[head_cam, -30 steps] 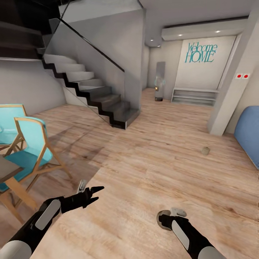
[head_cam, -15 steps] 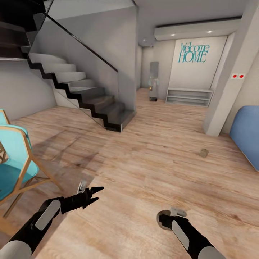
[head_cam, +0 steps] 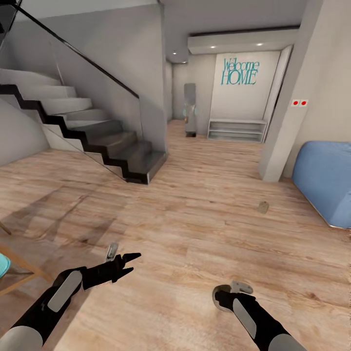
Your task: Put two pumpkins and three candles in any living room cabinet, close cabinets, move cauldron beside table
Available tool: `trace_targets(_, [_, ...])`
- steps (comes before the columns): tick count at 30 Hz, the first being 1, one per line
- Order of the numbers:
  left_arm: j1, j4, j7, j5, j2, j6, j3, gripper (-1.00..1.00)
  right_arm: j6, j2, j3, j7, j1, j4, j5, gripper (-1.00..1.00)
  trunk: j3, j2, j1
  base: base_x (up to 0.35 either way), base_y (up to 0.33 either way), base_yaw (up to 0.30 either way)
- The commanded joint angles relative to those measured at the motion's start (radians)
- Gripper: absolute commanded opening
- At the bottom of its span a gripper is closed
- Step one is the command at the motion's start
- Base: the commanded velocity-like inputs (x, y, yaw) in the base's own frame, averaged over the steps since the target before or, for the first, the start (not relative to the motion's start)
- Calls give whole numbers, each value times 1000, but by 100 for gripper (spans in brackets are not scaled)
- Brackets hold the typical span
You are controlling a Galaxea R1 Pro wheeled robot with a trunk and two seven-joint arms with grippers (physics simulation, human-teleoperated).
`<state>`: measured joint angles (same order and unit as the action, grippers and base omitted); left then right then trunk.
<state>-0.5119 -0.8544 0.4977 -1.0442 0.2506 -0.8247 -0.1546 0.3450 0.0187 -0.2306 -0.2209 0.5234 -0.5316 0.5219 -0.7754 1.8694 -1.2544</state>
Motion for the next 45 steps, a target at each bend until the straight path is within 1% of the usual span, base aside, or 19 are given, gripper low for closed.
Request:
trace_targets(1, [0, 0, 2, -2, 1, -2, -2, 100, 3, 1, -8, -9, 0, -2, 9, -100, -1, 0, -1, 341, 41, -257])
trace_targets(21, [0, 0, 1, -2, 1, -2, -2, 100, 3, 1, -8, -9, 1, -2, 9, -100, -1, 0, -1, 341, 4, -257])
trace_targets(27, [0, 0, 1, -2, 1, -2, -2, 100, 3, 1, -8, -9, 1, -2, 9, -100, -1, 0, -1, 341, 113, -254])
trace_targets(45, [0, 0, 1, -2, 1, -2, -3, 100, 3, 1, -9, -9, 1, -2, 9, -100, -1, 0, -1, 341, 126, -19])
